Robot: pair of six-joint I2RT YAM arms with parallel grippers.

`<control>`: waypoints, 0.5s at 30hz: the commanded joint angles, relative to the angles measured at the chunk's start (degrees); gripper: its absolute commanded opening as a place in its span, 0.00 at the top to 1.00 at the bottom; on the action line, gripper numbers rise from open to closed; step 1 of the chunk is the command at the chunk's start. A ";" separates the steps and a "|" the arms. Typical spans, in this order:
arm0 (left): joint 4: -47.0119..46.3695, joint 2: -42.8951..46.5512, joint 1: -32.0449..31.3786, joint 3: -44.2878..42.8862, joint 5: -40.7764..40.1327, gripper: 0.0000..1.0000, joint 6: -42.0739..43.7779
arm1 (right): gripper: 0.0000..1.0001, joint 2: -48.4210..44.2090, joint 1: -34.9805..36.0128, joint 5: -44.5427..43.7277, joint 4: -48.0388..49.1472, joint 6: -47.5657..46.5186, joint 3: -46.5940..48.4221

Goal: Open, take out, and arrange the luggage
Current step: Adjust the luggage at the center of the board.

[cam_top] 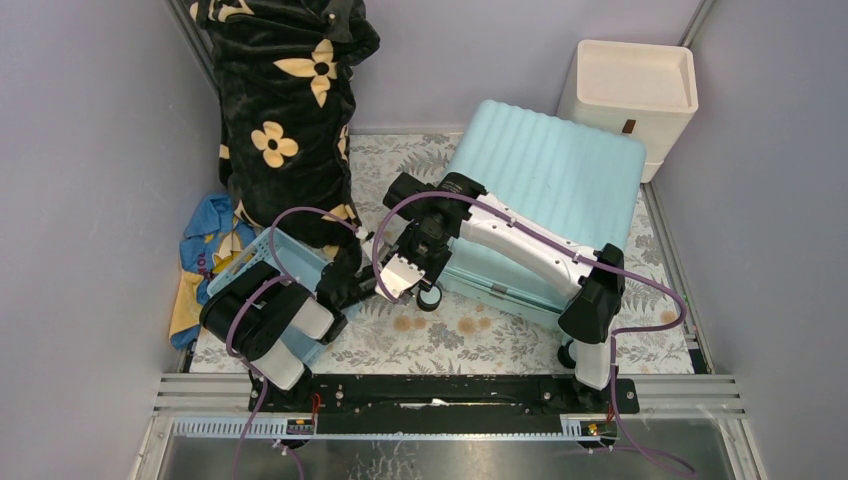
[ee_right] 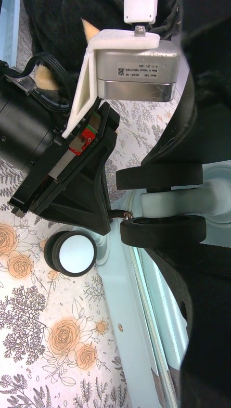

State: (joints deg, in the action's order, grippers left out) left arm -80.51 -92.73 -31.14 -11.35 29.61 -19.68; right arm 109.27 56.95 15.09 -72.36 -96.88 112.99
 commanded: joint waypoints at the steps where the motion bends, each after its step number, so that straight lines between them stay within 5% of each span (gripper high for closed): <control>1: -5.50 -0.46 -0.35 -1.44 0.93 0.90 -1.82 | 0.86 -1.76 0.30 2.46 1.09 3.79 4.45; 3: -5.41 -0.57 -0.33 -1.48 0.25 1.00 -2.83 | 0.86 -1.82 0.30 2.57 1.16 3.96 4.45; 5: -5.44 -0.81 -0.29 -1.40 -0.28 1.00 -3.24 | 0.86 -1.87 0.35 2.70 1.16 4.06 4.34; 10: -5.38 -0.72 -0.29 -0.08 -1.68 0.62 -2.82 | 0.86 -2.04 0.32 2.70 1.43 4.24 3.78; 15: -3.45 1.10 0.73 0.41 -2.67 0.52 -0.41 | 0.86 -2.29 0.35 2.75 1.54 4.33 3.15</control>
State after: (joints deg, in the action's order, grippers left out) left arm -80.79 -93.03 -31.11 -11.11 28.56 -22.57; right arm 109.36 56.95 15.11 -72.40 -96.60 113.08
